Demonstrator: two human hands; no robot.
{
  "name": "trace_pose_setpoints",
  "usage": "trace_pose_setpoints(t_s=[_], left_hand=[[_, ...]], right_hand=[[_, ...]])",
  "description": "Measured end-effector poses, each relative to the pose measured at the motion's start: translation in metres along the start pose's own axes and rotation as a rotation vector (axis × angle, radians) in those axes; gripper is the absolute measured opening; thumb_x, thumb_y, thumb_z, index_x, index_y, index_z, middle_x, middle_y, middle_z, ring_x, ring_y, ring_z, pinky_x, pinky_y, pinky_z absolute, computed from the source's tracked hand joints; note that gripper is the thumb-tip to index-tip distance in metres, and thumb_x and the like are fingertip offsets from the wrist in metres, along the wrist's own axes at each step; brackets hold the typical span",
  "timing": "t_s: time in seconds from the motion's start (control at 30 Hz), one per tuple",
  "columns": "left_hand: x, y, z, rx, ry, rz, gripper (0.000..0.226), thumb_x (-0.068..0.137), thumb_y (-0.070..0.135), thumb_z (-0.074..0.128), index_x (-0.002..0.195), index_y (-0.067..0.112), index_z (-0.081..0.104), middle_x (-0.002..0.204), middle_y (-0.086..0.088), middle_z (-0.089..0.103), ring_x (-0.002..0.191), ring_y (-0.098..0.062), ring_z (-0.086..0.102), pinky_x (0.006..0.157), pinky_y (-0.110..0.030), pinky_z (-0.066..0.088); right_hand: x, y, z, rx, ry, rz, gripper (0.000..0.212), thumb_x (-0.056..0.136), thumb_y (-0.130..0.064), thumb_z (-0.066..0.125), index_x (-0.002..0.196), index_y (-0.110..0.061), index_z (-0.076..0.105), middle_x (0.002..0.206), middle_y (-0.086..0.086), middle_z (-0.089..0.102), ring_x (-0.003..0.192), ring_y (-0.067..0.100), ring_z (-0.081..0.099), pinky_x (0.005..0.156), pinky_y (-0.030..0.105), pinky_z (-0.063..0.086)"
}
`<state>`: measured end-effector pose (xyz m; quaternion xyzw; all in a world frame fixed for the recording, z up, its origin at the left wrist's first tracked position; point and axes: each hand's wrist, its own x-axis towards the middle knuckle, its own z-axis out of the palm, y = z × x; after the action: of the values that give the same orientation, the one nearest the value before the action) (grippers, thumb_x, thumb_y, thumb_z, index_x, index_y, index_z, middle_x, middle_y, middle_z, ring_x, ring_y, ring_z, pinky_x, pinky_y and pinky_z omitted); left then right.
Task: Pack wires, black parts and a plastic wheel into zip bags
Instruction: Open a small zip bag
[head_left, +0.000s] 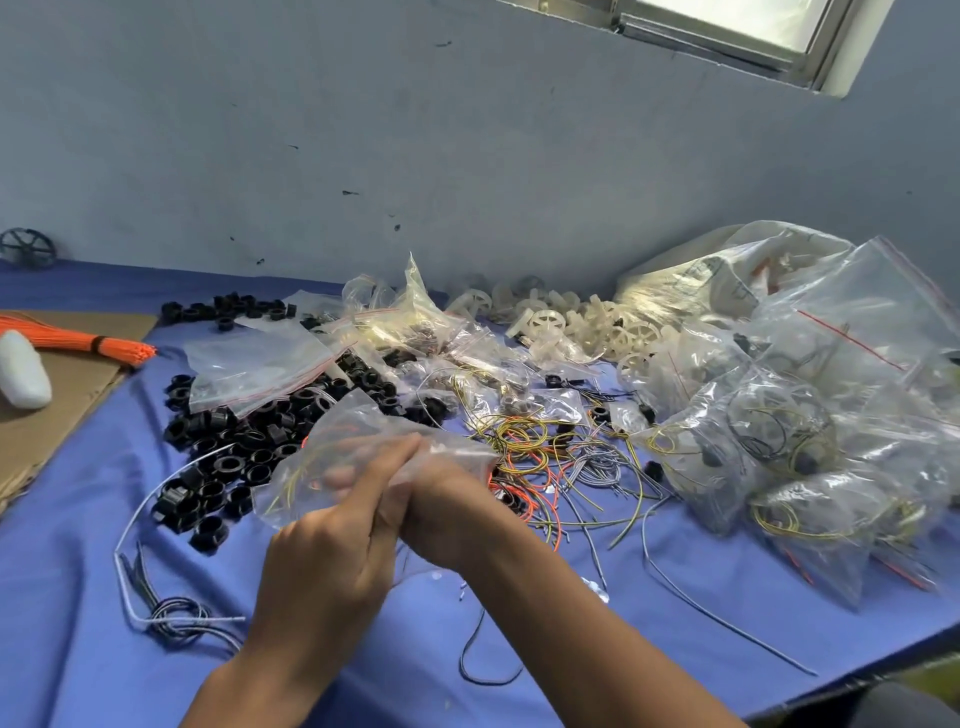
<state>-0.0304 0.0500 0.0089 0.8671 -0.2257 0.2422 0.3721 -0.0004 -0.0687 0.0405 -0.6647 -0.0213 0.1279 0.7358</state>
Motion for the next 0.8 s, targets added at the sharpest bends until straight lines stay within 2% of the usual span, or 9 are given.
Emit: trace_pose_setpoints(t_s=[0.07,0.13,0.2,0.3,0.4,0.47,0.53,0.63,0.8], left_hand=[[0.003,-0.004,-0.002,-0.014,0.048,-0.054,0.052,0.098,0.061,0.019,0.143,0.047,0.041,0.077,-0.005,0.074,0.067,-0.032,0.069,0.054,-0.044,0.053],[0.005,-0.007,-0.002,-0.033,0.082,-0.109,0.053,0.097,0.060,0.022,0.140,0.045,0.048,0.078,-0.005,0.074,0.073,-0.033,0.070,0.060,-0.045,0.054],[0.007,-0.007,-0.002,-0.036,0.108,-0.137,0.053,0.097,0.059,0.024,0.138,0.042,0.053,0.071,0.001,0.070,0.073,-0.034,0.068,0.060,-0.043,0.051],[0.008,-0.005,-0.002,-0.059,0.131,-0.161,0.053,0.097,0.057,0.025,0.136,0.038,0.055,0.059,0.006,0.055,0.066,-0.034,0.065,0.055,-0.038,0.043],[0.008,-0.005,-0.002,-0.070,0.141,-0.173,0.051,0.097,0.055,0.027,0.135,0.037,0.056,0.061,0.005,0.057,0.066,-0.036,0.065,0.055,-0.037,0.042],[0.007,-0.005,-0.002,-0.072,0.132,-0.170,0.052,0.097,0.058,0.025,0.134,0.038,0.055,0.058,0.011,0.052,0.064,-0.034,0.064,0.054,-0.036,0.043],[0.007,-0.006,-0.002,-0.068,0.127,-0.169,0.055,0.096,0.063,0.022,0.134,0.040,0.055,0.058,0.011,0.053,0.064,-0.032,0.064,0.054,-0.037,0.046],[0.007,-0.010,-0.001,-0.070,0.132,-0.185,0.056,0.095,0.066,0.021,0.135,0.044,0.052,0.057,0.006,0.058,0.063,-0.030,0.063,0.058,-0.043,0.051],[0.010,-0.011,0.001,-0.071,0.157,-0.182,0.050,0.097,0.063,0.022,0.129,0.039,0.053,0.056,0.002,0.059,0.060,-0.031,0.061,0.059,-0.046,0.051]], right_hand=[[-0.015,0.002,0.004,-0.045,-0.016,-0.080,0.030,0.094,0.006,0.040,0.087,-0.009,0.065,0.073,-0.001,0.068,0.071,0.010,0.065,0.071,0.022,0.056],[-0.039,0.008,-0.008,-0.072,-0.054,-0.233,0.031,0.094,-0.001,0.042,0.104,-0.011,0.071,0.092,0.003,0.071,0.088,0.017,0.066,0.086,0.032,0.057],[-0.062,0.016,-0.024,-0.200,0.012,-0.372,0.030,0.092,-0.011,0.048,0.107,-0.020,0.072,0.092,0.000,0.073,0.086,0.016,0.067,0.078,0.030,0.056],[-0.074,0.029,-0.070,-0.489,0.364,-0.478,0.024,0.088,-0.018,0.055,0.101,-0.031,0.070,0.077,-0.004,0.071,0.070,0.010,0.065,0.065,0.026,0.051],[-0.056,0.039,-0.128,-0.794,0.761,-0.378,0.019,0.091,-0.016,0.057,0.102,-0.029,0.063,0.069,-0.009,0.064,0.061,0.008,0.056,0.061,0.029,0.044],[-0.041,0.046,-0.165,-0.969,0.916,-0.290,0.017,0.091,-0.014,0.055,0.106,-0.020,0.061,0.084,-0.006,0.067,0.082,0.019,0.060,0.073,0.034,0.046],[-0.034,0.058,-0.194,-1.207,0.965,-0.182,0.020,0.091,-0.014,0.053,0.109,-0.014,0.060,0.104,0.005,0.067,0.099,0.029,0.054,0.086,0.039,0.042],[-0.030,0.077,-0.214,-1.452,0.932,-0.027,0.027,0.090,-0.021,0.051,0.115,-0.015,0.061,0.118,0.008,0.063,0.107,0.032,0.050,0.093,0.040,0.038],[-0.031,0.079,-0.211,-1.470,0.919,0.013,0.027,0.086,-0.027,0.051,0.109,-0.019,0.063,0.118,0.008,0.057,0.104,0.032,0.046,0.092,0.040,0.039]])
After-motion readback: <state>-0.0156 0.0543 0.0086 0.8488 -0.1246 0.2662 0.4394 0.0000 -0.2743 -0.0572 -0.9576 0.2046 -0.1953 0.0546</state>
